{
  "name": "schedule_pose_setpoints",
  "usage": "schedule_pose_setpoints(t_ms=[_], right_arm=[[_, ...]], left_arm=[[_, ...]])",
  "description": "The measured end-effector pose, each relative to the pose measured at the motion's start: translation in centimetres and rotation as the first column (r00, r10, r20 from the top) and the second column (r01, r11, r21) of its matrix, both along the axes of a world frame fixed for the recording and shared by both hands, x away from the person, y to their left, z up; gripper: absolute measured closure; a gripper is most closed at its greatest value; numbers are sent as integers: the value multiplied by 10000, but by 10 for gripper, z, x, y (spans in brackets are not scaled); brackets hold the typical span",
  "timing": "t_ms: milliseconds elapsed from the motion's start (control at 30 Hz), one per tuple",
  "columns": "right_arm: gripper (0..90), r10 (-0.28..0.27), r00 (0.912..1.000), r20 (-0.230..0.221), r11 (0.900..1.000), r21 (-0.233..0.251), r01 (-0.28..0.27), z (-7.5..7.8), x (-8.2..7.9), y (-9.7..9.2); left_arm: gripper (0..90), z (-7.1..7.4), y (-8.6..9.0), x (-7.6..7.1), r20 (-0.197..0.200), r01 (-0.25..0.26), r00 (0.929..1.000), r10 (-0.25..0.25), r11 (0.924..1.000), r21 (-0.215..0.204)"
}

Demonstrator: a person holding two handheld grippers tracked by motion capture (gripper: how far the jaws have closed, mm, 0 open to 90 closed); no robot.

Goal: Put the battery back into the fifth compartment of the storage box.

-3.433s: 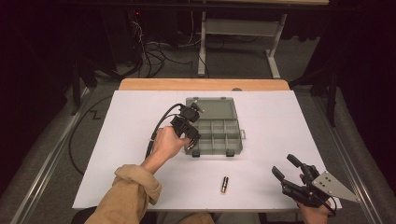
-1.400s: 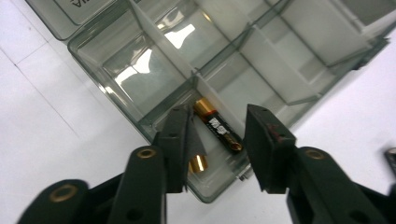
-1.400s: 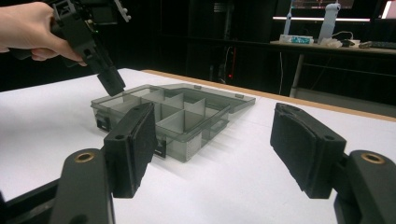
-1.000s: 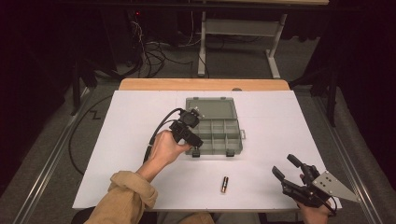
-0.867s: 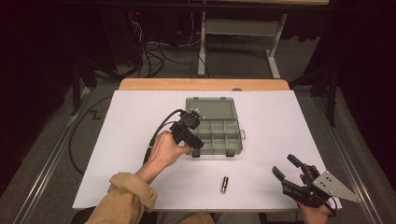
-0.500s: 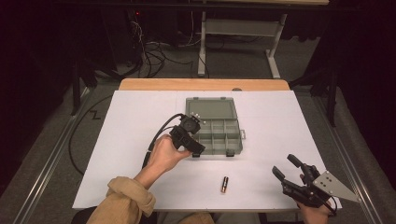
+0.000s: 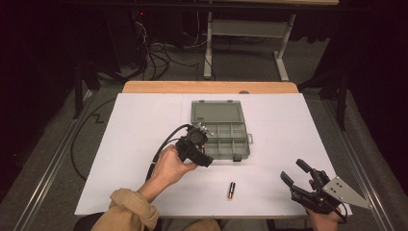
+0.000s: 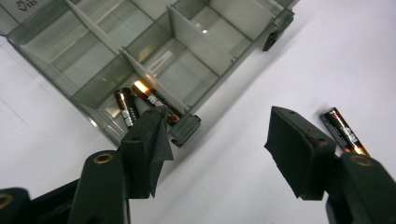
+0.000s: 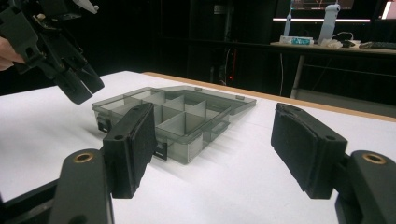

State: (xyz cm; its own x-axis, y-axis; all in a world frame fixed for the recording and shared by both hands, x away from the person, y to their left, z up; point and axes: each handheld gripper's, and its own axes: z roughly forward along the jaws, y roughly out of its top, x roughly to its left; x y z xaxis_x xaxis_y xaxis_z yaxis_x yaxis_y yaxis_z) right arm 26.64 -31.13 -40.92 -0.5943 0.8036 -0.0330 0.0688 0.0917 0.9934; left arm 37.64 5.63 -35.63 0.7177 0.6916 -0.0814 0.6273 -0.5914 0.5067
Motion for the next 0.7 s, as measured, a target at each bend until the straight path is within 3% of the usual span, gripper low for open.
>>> schedule_pose_setpoints(t_ms=[367,400,433,467,500,533,567,600,700], right_arm=[[320,45,10000,0,10000,-10,-45,0,0,0],[320,61,10000,7,10000,-14,-61,0,0,0],[319,64,10000,1,10000,-14,-64,0,0,0],[318,74,10000,10,10000,-14,-74,0,1,0],[318,74,10000,15,10000,-12,-74,0,0,0],[318,79,10000,22,10000,-16,-79,0,0,0],[317,83,10000,23,10000,-13,-83,0,0,0],[317,89,10000,32,10000,-19,-89,0,0,0],[317,80,10000,16,10000,6,-80,0,0,0]], left_arm=[[393,-6,-4,-7,-148,131,9998,-133,9999,-106],[393,-8,-7,-10,-138,-268,9996,261,9983,-512],[393,-7,-5,-8,-175,195,9997,-197,9998,-97],[393,-10,-10,-12,-147,-347,9993,339,9974,-625],[393,-9,-10,-14,-425,-364,9985,338,9974,-617],[393,-11,-11,-12,-79,-252,9997,248,9979,-595],[393,-8,-10,-13,-366,-54,9993,39,9992,-406],[392,-8,-8,-11,-221,329,9992,-331,9994,-73],[390,-8,-10,-12,-253,391,9989,-393,9992,-72]])
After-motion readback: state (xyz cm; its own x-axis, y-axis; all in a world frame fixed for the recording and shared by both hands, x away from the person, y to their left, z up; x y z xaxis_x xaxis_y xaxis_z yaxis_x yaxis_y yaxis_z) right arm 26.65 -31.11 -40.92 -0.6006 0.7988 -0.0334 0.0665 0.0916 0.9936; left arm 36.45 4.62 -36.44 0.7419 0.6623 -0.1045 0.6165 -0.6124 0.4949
